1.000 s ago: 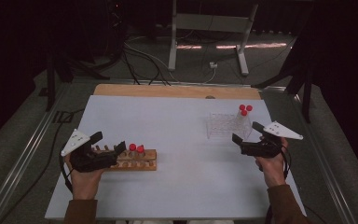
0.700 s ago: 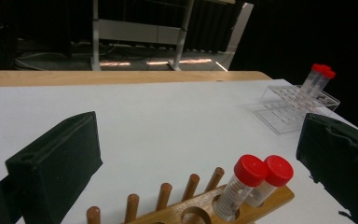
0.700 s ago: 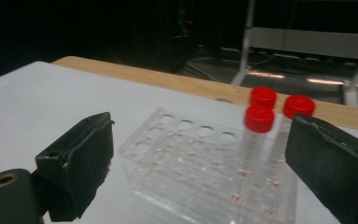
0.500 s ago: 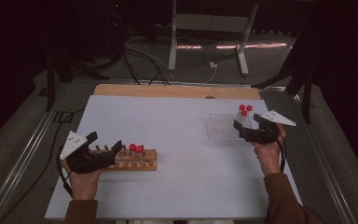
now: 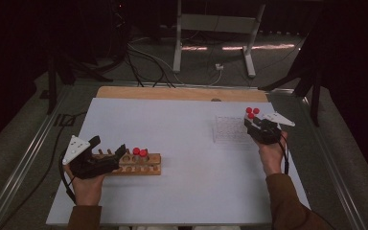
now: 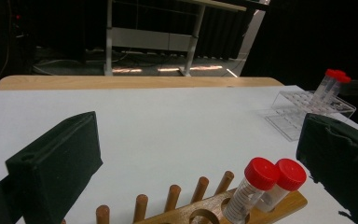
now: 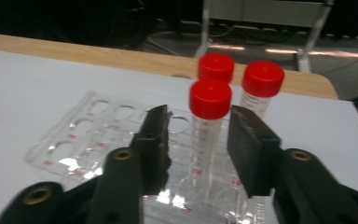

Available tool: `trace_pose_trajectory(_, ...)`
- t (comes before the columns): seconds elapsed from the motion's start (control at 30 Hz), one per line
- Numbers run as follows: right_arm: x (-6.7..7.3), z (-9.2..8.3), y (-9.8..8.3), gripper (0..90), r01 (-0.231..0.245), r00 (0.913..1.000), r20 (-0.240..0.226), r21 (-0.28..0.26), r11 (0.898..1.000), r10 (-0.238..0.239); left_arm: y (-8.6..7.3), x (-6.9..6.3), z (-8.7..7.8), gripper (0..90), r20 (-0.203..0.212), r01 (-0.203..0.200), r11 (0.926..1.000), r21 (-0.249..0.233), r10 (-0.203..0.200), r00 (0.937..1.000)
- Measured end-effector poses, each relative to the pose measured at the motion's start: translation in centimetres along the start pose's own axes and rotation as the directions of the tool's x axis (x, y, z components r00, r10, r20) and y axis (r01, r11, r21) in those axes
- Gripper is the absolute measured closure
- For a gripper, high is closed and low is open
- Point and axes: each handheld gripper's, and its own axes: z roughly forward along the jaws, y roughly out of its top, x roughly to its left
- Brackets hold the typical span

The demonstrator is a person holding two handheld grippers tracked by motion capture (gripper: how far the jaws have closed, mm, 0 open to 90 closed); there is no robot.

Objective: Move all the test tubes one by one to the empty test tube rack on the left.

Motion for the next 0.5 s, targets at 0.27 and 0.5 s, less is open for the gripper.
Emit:
trace_pose_trajectory(0.27, 0.0, 1.1, -0.5, 68.9, -0.006, 0.9997, 0.025, 0.025, 1.000, 0.006, 0.1, -0.3, 0.1, 0.6, 0.027, 0.015, 0.9999, -0.007, -0.014, 0.9995)
trace_pose_trajectory(0.5, 0.1, 1.7, -0.8, 73.0, -0.017, 0.9993, 0.034, 0.042, 0.999, 0.016, 0.0, -0.3, 0.1, 0.6, 0.026, 0.020, 0.9998, -0.002, -0.020, 0.9995)
